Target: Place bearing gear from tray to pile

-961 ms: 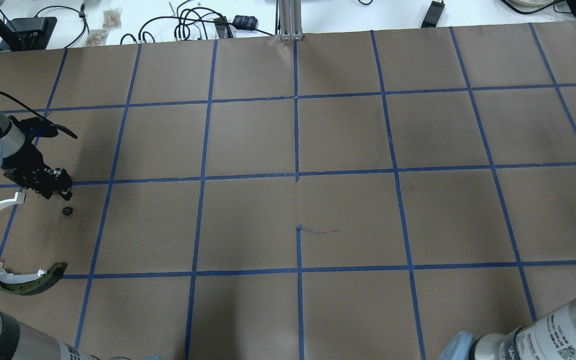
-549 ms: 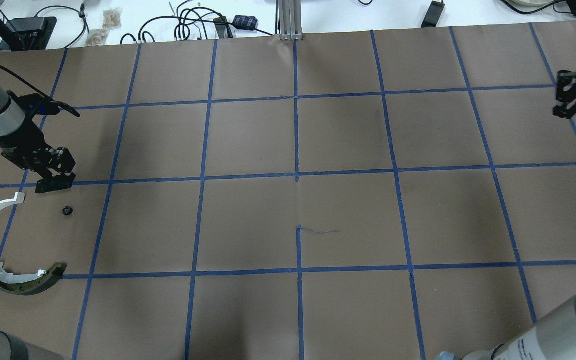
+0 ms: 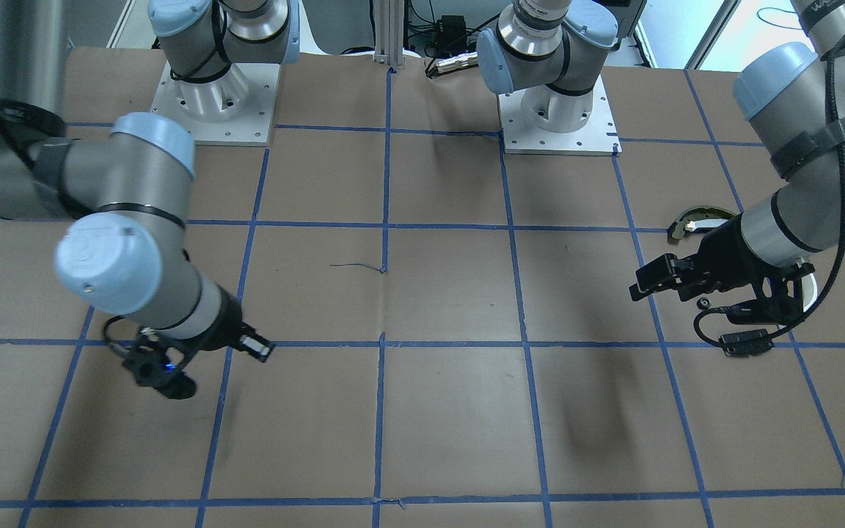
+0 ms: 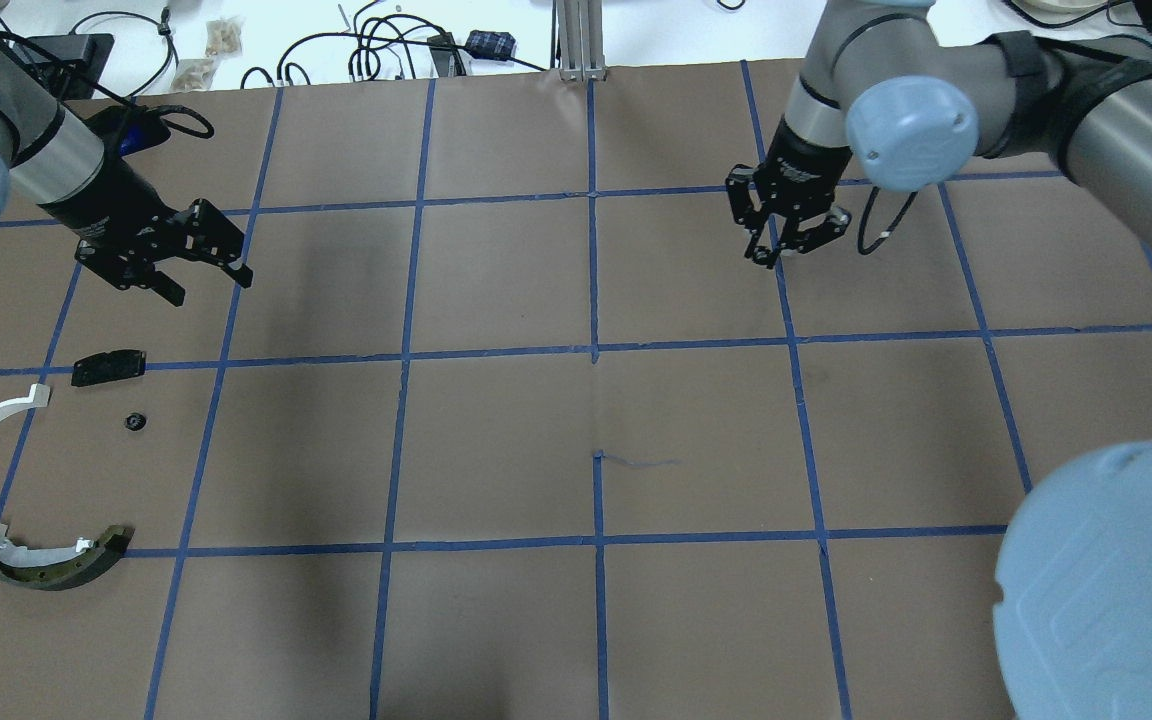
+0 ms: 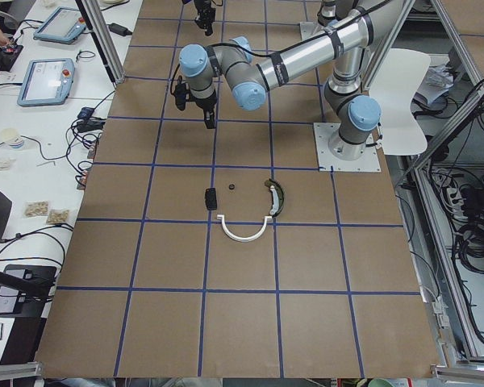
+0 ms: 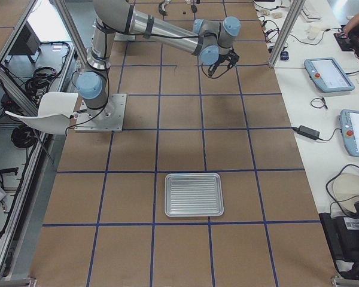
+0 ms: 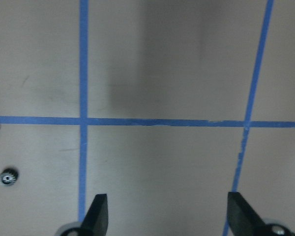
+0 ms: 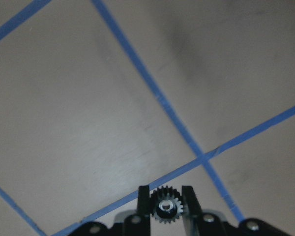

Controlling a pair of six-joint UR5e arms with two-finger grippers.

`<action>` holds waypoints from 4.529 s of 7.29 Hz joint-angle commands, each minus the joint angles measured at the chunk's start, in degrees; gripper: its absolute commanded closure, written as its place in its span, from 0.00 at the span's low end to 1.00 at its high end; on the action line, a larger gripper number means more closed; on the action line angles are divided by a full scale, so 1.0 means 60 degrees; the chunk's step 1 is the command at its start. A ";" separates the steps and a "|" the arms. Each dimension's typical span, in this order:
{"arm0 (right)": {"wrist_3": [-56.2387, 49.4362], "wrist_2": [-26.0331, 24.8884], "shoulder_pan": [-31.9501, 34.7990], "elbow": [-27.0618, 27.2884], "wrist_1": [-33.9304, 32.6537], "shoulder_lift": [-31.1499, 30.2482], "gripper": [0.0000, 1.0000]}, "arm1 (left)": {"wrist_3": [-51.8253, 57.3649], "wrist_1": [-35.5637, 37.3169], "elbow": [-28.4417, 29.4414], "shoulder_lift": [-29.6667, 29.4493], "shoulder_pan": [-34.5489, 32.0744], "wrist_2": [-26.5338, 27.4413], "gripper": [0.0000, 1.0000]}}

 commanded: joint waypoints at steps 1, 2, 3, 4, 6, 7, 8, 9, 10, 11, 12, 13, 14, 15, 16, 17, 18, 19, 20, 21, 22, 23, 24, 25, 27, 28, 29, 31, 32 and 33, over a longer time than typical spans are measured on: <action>0.2129 0.0535 0.1747 0.0394 -0.0951 0.0221 1.00 | -0.0349 0.0224 -0.0065 0.0041 -0.0135 -0.0731 0.00; 0.2455 0.0564 0.2247 0.0525 -0.0983 0.0527 1.00 | -0.1338 0.0240 -0.0094 -0.0060 -0.0180 -0.0846 0.00; 0.2720 0.0550 0.2658 0.0584 -0.1143 0.0907 1.00 | -0.1928 0.0225 -0.0094 -0.0148 -0.0282 -0.0876 0.00; 0.3331 0.0536 0.2967 0.0614 -0.1608 0.1157 0.99 | -0.2268 0.0225 -0.0080 -0.0106 -0.0645 -0.0862 0.00; 0.3718 0.0303 0.3116 0.0600 -0.1804 0.1146 0.03 | -0.2916 0.0443 -0.0065 -0.0061 -0.1175 -0.0746 0.00; 0.3545 0.0287 0.2943 0.0600 -0.1804 0.0971 0.00 | -0.2858 0.0532 -0.0123 -0.0134 -0.1278 0.0227 0.00; 0.3209 0.0025 0.2549 0.0527 -0.1731 0.0737 0.00 | -0.2857 0.0591 -0.0138 -0.0018 -0.1468 0.0657 0.00; 0.1669 -0.0615 0.1661 0.0570 -0.1426 0.0140 0.00 | -0.2944 0.0562 -0.0196 0.0055 -0.2006 0.0690 0.00; 0.0174 -0.0636 0.0390 0.0541 -0.0640 -0.0518 0.00 | -0.3685 0.0620 -0.0226 -0.0031 -0.3259 0.0865 0.00; -0.1306 -0.0694 -0.0696 0.0570 -0.0487 -0.1134 0.00 | -0.5055 0.1201 -0.0284 -0.0307 -0.4286 0.1099 0.00; -0.3075 -0.1145 -0.1446 0.0469 0.0138 -0.1648 0.00 | -0.5983 0.1453 -0.0314 -0.0528 -0.4804 0.1043 0.00; -0.3919 -0.1744 -0.1831 0.0410 0.0913 -0.2247 0.00 | -0.6282 0.1978 -0.0401 -0.0849 -0.5462 0.1115 0.00; -0.3942 -0.1648 -0.1907 0.0351 0.1414 -0.2848 0.00 | -0.6343 0.2940 -0.0590 -0.1273 -0.6078 0.1551 0.00; -0.3928 -0.1473 -0.1850 0.0191 0.1767 -0.3173 0.00 | -0.6315 0.3602 -0.0679 -0.1698 -0.6229 0.1613 0.00; -0.3971 -0.1515 -0.1849 0.0204 0.2177 -0.3220 0.00 | -0.6169 0.3870 -0.0869 -0.2122 -0.6317 0.1672 0.00; -0.4088 -0.1559 -0.1835 0.0219 0.2152 -0.3249 0.00 | -0.6052 0.4308 -0.1001 -0.2344 -0.6347 0.2122 0.00; -0.4060 -0.1617 -0.1820 0.0306 0.2195 -0.3264 0.00 | -0.6051 0.4501 -0.0988 -0.2419 -0.6347 0.2141 0.01; -0.4074 -0.1821 -0.1820 0.0321 0.2326 -0.3322 0.00 | -0.6080 0.4706 -0.1002 -0.2536 -0.6347 0.2141 0.01; -0.3929 -0.1750 -0.1820 0.0321 0.2313 -0.3381 0.00 | -0.6094 0.4722 -0.1017 -0.2638 -0.6449 0.2126 0.05; -0.4000 -0.1851 -0.1820 0.0321 0.2327 -0.3410 0.00 | -0.6051 0.4708 -0.1017 -0.2668 -0.6566 0.2141 0.10; -0.3929 -0.1809 -0.1588 0.0321 0.2327 -0.3469 0.00 | -0.6094 0.4708 -0.1017 -0.2712 -0.6596 0.2141 0.13; -0.3884 -0.1823 -0.1194 0.0307 0.2298 -0.3455 0.00 | -0.6138 0.4708 -0.1032 -0.2771 -0.6625 0.2126 0.17; -0.3884 -0.1852 -0.0871 0.0307 0.2269 -0.3455 0.00 | -0.6196 0.4708 -0.1046 -0.2786 -0.6626 0.2068 0.17; -0.3971 -0.1896 -0.0853 0.0307 0.2225 -0.3440 0.00 | -0.6197 0.4693 -0.1104 -0.2786 -0.6626 0.2053 0.17; -0.3972 -0.1896 -0.0882 0.0307 0.2356 -0.3542 0.00 | -0.6081 0.4708 -0.1208 -0.2757 -0.6640 0.2111 0.46; -0.4044 -0.1751 -0.0955 0.0292 0.2313 -0.3615 0.00 | -0.6094 0.4708 -0.1208 -0.2771 -0.6626 0.2126 0.88; -0.4190 -0.1445 -0.0970 0.0292 0.2284 -0.3732 0.00 | -0.6080 0.4722 -0.1179 -0.2757 -0.6626 0.2126 1.00; -0.4616 -0.1354 -0.1073 0.0306 0.2327 -0.3806 0.00 | -0.6007 0.4781 -0.1076 -0.2640 -0.6597 0.2112 1.00; -0.4616 -0.1354 -0.1058 0.0307 0.2632 -0.3835 0.00 | -0.5963 0.4766 -0.1047 -0.2422 -0.6480 0.2141 1.00; -0.4616 -0.1354 -0.1058 0.0307 0.2664 -0.3865 0.00 | -0.5528 0.4694 -0.1032 -0.2304 -0.6131 0.2228 1.00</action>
